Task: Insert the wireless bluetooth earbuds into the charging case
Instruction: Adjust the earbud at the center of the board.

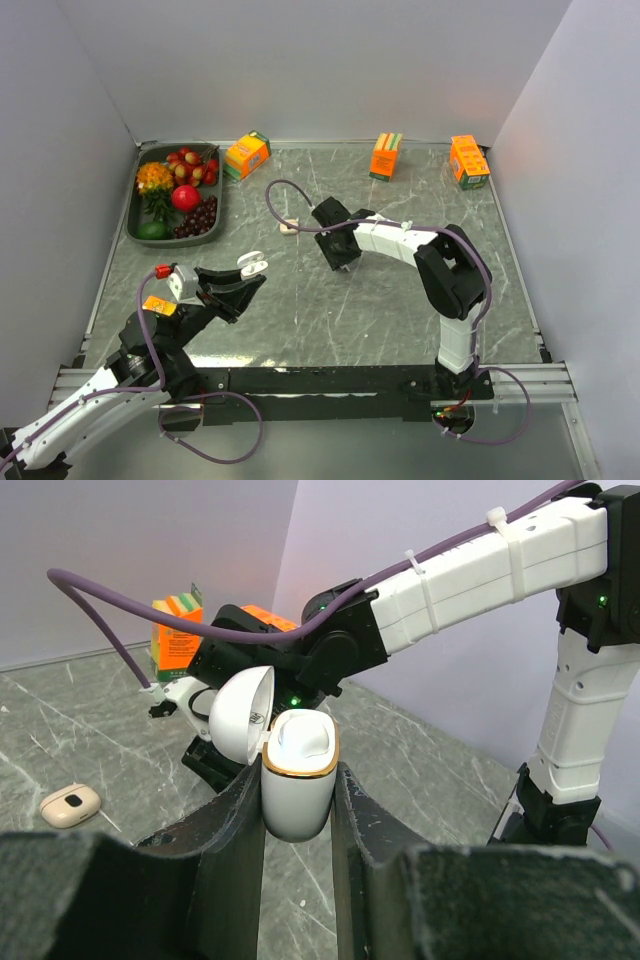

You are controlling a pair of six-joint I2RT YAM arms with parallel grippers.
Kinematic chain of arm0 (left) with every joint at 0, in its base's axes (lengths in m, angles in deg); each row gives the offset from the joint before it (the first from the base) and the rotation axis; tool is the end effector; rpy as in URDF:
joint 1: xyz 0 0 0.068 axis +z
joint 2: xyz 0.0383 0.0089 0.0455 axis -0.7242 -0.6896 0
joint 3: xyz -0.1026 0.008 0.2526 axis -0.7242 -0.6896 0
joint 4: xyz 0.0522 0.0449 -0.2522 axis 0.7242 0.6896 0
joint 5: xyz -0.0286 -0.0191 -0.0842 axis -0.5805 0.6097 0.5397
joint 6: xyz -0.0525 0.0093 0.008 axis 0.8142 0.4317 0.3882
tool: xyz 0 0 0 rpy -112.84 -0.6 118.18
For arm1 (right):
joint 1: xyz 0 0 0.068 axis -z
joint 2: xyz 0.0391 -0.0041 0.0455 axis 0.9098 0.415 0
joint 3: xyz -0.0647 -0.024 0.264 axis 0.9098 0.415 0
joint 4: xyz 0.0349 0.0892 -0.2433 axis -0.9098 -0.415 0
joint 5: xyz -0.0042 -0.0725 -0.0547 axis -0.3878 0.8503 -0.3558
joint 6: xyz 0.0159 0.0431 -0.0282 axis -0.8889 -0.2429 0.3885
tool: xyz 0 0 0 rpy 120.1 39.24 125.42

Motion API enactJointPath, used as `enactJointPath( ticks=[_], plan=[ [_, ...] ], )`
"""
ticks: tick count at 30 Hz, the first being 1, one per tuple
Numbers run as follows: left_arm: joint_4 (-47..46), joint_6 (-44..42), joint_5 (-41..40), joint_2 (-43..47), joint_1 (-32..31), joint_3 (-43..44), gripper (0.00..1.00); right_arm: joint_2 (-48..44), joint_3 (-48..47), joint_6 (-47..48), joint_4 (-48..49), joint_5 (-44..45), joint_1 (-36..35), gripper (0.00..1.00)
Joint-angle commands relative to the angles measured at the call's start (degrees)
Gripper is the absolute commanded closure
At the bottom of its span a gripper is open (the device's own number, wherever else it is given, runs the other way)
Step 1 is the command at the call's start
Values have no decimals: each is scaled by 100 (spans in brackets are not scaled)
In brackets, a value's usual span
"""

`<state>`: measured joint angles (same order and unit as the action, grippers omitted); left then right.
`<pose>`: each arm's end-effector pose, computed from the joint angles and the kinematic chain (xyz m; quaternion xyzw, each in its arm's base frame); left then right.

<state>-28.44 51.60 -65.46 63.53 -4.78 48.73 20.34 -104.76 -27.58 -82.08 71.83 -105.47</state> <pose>0.0616 -0.0737 0.2903 0.1559 0.5666 -0.4375 0.6806 0.2981 0.2448 0.1723 -0.2674 0.9409 0.0298 0.2058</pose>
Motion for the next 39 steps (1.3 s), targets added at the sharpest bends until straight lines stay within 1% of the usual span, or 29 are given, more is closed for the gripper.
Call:
enactJointPath(
  ticks=[1, 7, 16, 19, 20, 21, 24, 25, 27, 33, 34, 35, 37, 39],
  plan=[
    [-223, 65, -51, -24, -6, 150, 99, 184, -21, 123, 131, -50, -44, 56],
    [-179, 65, -69, -6, -6, 158, 99, 307, -12, 96, 87, -33, -44, 59],
    [-188, 82, -68, -32, -6, 158, 99, 246, 111, 8, 131, -59, -36, 70],
    [-188, 91, -69, -24, -6, 158, 99, 228, 137, -27, 140, -50, -36, 77],
    [-179, 100, -69, -15, -6, 158, 99, 219, 146, -79, 140, -50, -44, 82],
    [-179, 100, -69, -15, -6, 158, 99, 228, 120, -132, 114, -68, -27, 85],
    [-179, 117, -69, -15, -6, 167, 99, 228, 6, -483, -9, -182, 26, 99],
    [-171, 117, -69, -15, -6, 158, 99, 228, -38, -727, -96, -261, 52, 100],
    [-179, 117, -77, -15, -6, 158, 99, 211, -143, -948, -132, -349, 87, 100],
    [-144, 118, -95, -6, -6, 176, 99, 141, -399, -2100, -352, -604, 324, 100],
    [-144, 117, -104, -6, -6, 176, 99, 114, -373, -2414, -317, -700, 368, 100],
    [-144, 117, -104, -6, 2, 176, 99, 62, -311, -2530, -160, -971, 465, 100],
    [-144, 126, -112, -15, -6, 167, 99, -18, -241, -2890, -63, -1061, 535, 100],
    [-127, 118, -121, -32, -6, 185, 99, -106, -144, -2997, 122, -1175, 614, 100]
  ],
)
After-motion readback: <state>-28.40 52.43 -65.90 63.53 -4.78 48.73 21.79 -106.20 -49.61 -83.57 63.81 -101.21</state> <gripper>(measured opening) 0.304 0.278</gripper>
